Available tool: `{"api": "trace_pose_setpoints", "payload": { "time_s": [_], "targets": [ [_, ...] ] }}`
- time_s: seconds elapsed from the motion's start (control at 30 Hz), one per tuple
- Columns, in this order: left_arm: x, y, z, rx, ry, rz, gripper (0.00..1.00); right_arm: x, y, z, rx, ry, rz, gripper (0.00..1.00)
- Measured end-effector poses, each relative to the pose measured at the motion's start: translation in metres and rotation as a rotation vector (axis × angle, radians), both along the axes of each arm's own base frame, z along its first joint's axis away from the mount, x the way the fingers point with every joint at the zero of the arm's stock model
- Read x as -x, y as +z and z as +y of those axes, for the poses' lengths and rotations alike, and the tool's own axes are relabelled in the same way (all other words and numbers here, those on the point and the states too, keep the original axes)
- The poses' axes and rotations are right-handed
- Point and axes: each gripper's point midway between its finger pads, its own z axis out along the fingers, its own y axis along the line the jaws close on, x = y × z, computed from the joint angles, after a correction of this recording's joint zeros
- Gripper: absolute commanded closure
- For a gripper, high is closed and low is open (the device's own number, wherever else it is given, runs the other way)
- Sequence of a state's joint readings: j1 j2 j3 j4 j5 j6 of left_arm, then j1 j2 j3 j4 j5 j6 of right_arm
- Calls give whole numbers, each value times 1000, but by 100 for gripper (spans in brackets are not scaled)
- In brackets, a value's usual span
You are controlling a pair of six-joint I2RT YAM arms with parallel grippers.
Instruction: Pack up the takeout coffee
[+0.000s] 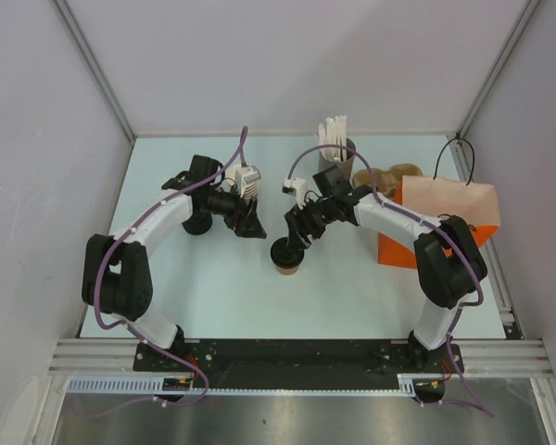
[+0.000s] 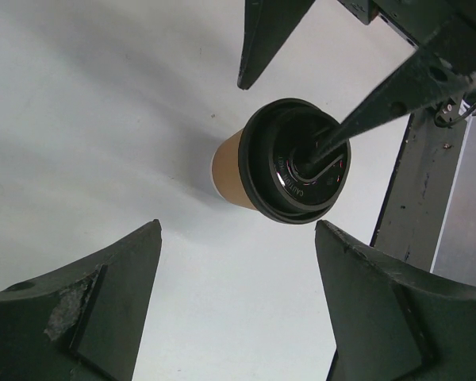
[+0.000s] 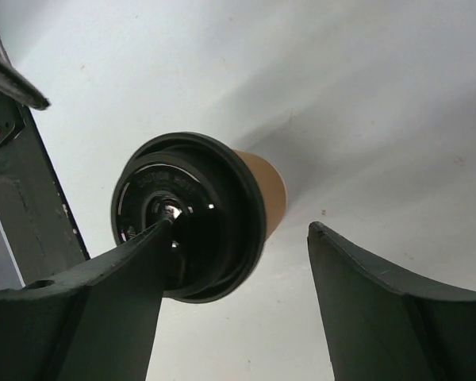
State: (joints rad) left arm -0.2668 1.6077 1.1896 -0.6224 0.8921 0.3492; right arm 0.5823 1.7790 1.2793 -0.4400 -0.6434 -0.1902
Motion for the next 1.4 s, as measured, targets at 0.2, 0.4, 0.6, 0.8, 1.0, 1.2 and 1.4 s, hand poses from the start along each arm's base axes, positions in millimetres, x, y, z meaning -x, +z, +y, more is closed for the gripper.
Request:
{"api": "trace_pose_setpoints", "payload": {
  "time_s": [0.2,0.4,0.6,0.8,1.0,1.2,1.4],
  "targets": [
    [0,-2,0,0,0,0,17,8,17,2,-9,21,-38,21],
    [1,-3,0,-1,0,2,16,10,69,-6,-59,27,-185,18],
    [3,-11,8,-56,4,1,11,16,105,-22,-44,66,-352,5],
    [6,-3,22,-126,28,-50,2,30,121,-45,24,122,-475,0],
    [10,42,37,-149,84,-229,1,55,120,-59,86,234,-508,0],
    [19,50,64,-206,161,-299,1,76,103,-61,176,372,-534,0],
    [32,33,93,-248,235,-295,1,94,94,-50,244,537,-635,0]
  ]
}}
